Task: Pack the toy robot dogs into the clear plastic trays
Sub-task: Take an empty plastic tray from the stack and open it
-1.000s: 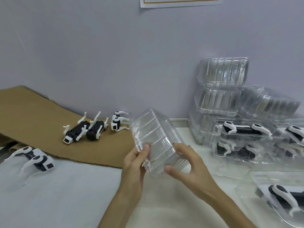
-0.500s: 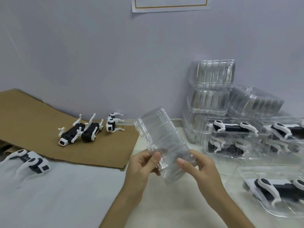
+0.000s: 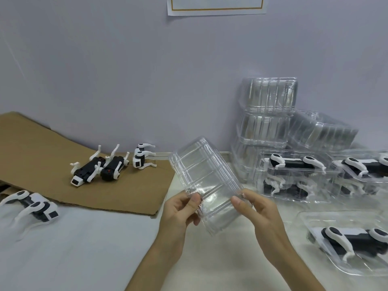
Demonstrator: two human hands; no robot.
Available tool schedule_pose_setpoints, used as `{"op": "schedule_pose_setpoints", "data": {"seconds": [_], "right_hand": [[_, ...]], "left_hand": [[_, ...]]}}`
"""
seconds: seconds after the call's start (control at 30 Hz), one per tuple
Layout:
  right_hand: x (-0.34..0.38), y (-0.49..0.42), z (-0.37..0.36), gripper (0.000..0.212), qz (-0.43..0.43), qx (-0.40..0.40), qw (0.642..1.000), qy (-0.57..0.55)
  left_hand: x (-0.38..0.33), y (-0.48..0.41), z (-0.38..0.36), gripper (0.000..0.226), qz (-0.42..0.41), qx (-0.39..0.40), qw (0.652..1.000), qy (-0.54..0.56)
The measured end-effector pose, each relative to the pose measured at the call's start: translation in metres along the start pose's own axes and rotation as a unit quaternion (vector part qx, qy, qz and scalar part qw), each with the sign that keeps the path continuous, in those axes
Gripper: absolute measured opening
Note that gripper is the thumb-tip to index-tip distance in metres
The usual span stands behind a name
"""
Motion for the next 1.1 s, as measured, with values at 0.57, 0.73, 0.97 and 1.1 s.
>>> {"op": "schedule_pose_setpoints", "data": {"seconds": [0.57,0.73,0.97,1.1], "right_hand": [[0.018,0.0,0.057,0.032,0.065,-0.158,0.983,-0.063],[0.022,0.001,0.052,0.03,0.059,-0.146,0.987,-0.045],[0.022,0.002,0.061,0.045,0.08,-0.162,0.981,-0.072],[0.022,0.002,0.07,0.023,0.091,-0.152,0.977,-0.117]], "left_hand": [[0.048,-0.006,0.059,0.031,0.148,-0.187,0.96,0.148],[0.048,-0.003,0.074,0.018,0.151,-0.197,0.968,-0.035],[-0.013,0.013,0.04,0.012,-0.082,-0.238,0.909,-0.331],[-0.034,0.029,0.012,0.035,-0.174,-0.214,0.852,-0.445]]}}
Point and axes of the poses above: each hand's wrist, its own y-axis away from the middle knuckle, its own z-axis out of the back of the hand, x = y × z, the point moved 9 cm from there along -y, towards the middle knuckle, and after that the axes turned 4 degrees about x, right-handed, at the moved point
